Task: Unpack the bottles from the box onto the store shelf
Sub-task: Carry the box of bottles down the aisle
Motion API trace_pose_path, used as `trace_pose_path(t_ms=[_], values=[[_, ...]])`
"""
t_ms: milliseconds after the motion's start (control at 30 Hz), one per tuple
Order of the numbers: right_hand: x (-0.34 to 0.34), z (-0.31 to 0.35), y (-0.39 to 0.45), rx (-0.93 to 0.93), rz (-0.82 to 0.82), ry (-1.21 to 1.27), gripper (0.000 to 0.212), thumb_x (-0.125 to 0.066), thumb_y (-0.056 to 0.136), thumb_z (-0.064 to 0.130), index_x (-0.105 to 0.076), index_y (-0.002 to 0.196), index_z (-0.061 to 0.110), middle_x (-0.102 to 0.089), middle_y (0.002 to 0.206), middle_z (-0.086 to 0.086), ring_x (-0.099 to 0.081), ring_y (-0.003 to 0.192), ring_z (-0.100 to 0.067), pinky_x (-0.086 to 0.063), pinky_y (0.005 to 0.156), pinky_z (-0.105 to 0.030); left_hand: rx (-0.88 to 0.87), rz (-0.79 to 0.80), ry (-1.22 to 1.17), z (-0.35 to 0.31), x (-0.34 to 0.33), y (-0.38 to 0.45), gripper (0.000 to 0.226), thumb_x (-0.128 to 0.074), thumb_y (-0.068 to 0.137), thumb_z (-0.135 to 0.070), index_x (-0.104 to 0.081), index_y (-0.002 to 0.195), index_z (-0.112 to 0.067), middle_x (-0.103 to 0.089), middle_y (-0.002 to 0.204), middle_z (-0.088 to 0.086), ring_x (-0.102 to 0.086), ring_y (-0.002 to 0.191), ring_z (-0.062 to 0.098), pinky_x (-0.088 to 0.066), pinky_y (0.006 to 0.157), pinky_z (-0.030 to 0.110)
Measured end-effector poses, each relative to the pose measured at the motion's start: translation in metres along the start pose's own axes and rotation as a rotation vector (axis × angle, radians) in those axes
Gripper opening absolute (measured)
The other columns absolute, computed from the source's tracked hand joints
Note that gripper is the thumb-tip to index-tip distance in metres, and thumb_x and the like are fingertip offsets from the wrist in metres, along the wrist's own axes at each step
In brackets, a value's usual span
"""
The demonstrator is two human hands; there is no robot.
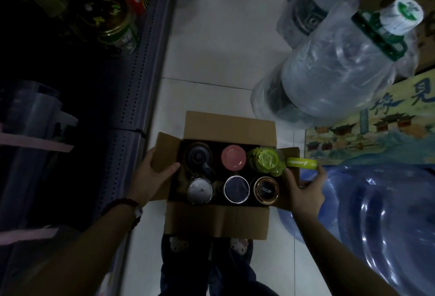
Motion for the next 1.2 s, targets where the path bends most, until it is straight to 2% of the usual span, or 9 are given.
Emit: trace_pose_path(t_ms=[200,267,367,467,633,833,900,967,1200], values=[[-0.016,-0.014,0.000,-0.028,0.110,0.003,0.081,-0.058,0.082,0.060,-0.013,0.146,0.040,-0.057,0.133,-0.015,-0.059,0.116,-0.036,-0.041,0.101,-0.044,-0.026,-0.053,-0.059,0.002,-0.005,0.002,0.058,-0.069,0.085,-0.018,-0.043,0.137,-0.023,-0.058,0.116,-0.002,-0.058,0.105,0.019,-0.048,0.094,0.040],[-0.018,-0.013,0.001,-0.021,0.139,-0.023,0.074,-0.052,0.089,0.056,-0.013,0.149,0.036,-0.052,0.138,-0.016,-0.056,0.120,-0.037,-0.040,0.104,-0.049,-0.021,-0.078,-0.030,0.004,-0.005,0.002,0.051,-0.066,0.087,-0.018,-0.047,0.135,-0.019,-0.059,0.113,-0.001,-0.058,0.104,0.020,-0.048,0.093,0.039],[-0.016,-0.016,0.009,0.004,0.125,-0.084,0.060,-0.050,0.097,0.034,-0.023,0.150,0.022,-0.053,0.136,-0.018,-0.053,0.122,-0.039,-0.039,0.100,-0.045,0.007,-0.131,0.073,0.007,-0.005,0.004,0.042,-0.064,0.089,-0.022,-0.054,0.128,-0.012,-0.063,0.115,0.008,-0.060,0.107,0.028,-0.048,0.093,0.041],[-0.016,-0.013,0.010,0.044,0.112,-0.144,0.058,-0.054,0.095,0.027,-0.029,0.148,0.019,-0.058,0.128,-0.019,-0.058,0.114,-0.039,-0.044,0.094,-0.043,0.025,-0.187,0.150,0.007,-0.006,0.005,0.037,-0.061,0.091,-0.025,-0.059,0.123,-0.008,-0.066,0.114,0.013,-0.061,0.103,0.029,-0.049,0.091,0.042],[-0.015,-0.001,0.004,0.088,0.055,-0.188,0.068,-0.056,0.094,0.026,-0.019,0.151,0.026,-0.065,0.113,-0.023,-0.064,0.097,-0.040,-0.049,0.081,-0.041,-0.060,-0.276,0.261,-0.005,-0.009,0.000,0.029,-0.058,0.093,-0.027,-0.065,0.113,-0.007,-0.069,0.100,0.014,-0.064,0.092,0.030,-0.052,0.083,0.040],[-0.002,0.009,-0.007,0.030,0.071,-0.156,0.074,-0.055,0.094,0.031,-0.010,0.152,0.032,-0.066,0.109,-0.026,-0.064,0.096,-0.041,-0.052,0.085,-0.049,-0.102,-0.291,0.326,-0.035,-0.004,-0.012,0.028,-0.057,0.093,-0.027,-0.067,0.108,-0.005,-0.070,0.093,0.019,-0.066,0.086,0.036,-0.054,0.077,0.044],[0.009,0.022,-0.010,0.034,0.081,-0.146,0.073,-0.056,0.094,0.031,-0.011,0.152,0.030,-0.065,0.116,-0.025,-0.063,0.102,-0.041,-0.051,0.086,-0.049,-0.109,-0.316,0.355,-0.050,-0.001,-0.022,0.027,-0.058,0.093,-0.026,-0.067,0.106,-0.005,-0.070,0.092,0.020,-0.066,0.085,0.036,-0.051,0.074,0.039],[0.027,0.040,-0.014,0.042,0.076,-0.144,0.072,-0.057,0.094,0.028,-0.015,0.153,0.025,-0.065,0.113,-0.027,-0.063,0.100,-0.041,-0.049,0.081,-0.042,-0.100,-0.328,0.360,-0.070,0.003,-0.034,0.027,-0.058,0.093,-0.025,-0.068,0.108,-0.005,-0.070,0.093,0.020,-0.065,0.086,0.035,-0.046,0.071,0.034],[0.108,0.128,-0.037,0.096,0.072,-0.138,0.066,-0.055,0.095,0.026,-0.021,0.152,0.023,-0.065,0.111,-0.027,-0.062,0.099,-0.042,-0.040,0.069,-0.036,-0.102,-0.334,0.398,-0.169,0.031,-0.085,0.029,-0.059,0.092,-0.027,-0.069,0.102,-0.002,-0.070,0.092,0.026,-0.066,0.088,0.040,-0.046,0.072,0.039]])
Point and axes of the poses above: each hand's wrist, its own y-axis towards the middle knuckle, its own x-axis out of the back of the hand, z = x × y, the point moved 5 cm from there along y, towards the middle knuckle
